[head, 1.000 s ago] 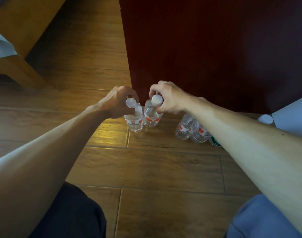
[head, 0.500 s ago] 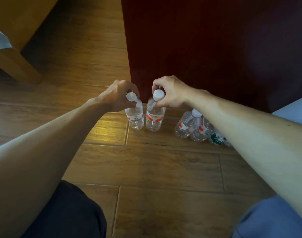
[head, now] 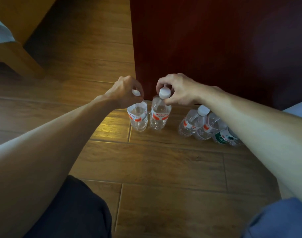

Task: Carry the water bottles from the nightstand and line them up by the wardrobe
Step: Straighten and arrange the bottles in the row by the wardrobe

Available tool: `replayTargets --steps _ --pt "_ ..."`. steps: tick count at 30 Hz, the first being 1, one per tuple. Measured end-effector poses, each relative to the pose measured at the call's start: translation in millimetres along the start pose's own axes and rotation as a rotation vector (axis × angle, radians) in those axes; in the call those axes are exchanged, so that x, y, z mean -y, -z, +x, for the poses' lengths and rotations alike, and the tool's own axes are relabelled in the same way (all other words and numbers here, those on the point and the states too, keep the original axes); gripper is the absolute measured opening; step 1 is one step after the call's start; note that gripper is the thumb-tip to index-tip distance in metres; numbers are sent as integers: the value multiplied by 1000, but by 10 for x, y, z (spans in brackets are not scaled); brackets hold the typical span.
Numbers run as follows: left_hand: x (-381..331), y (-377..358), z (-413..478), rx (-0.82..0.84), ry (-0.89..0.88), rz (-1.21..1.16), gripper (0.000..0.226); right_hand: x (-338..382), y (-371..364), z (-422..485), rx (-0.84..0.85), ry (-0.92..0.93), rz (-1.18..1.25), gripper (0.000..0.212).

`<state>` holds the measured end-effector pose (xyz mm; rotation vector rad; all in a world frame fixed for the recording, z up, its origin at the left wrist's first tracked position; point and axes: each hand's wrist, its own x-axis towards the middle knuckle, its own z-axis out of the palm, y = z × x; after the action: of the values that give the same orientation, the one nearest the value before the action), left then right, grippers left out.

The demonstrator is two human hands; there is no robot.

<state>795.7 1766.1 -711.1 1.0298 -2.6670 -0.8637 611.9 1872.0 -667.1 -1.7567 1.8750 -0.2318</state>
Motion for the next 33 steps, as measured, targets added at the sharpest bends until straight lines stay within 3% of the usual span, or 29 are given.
replayTargets --steps 15,21,28,33 --pt "-109 -8 42 -34 105 -39 18 12 12 15 -14 18 -45 19" --pt "-148 -16 34 -61 130 -42 4 16 16 26 -4 2 -98 26" --pt "-135 -4 26 1 135 -65 3 30 34 -4 46 -9 -103 20" --pt "-146 14 -31 73 62 -6 23 29 25 -6 58 -1 -109 22"
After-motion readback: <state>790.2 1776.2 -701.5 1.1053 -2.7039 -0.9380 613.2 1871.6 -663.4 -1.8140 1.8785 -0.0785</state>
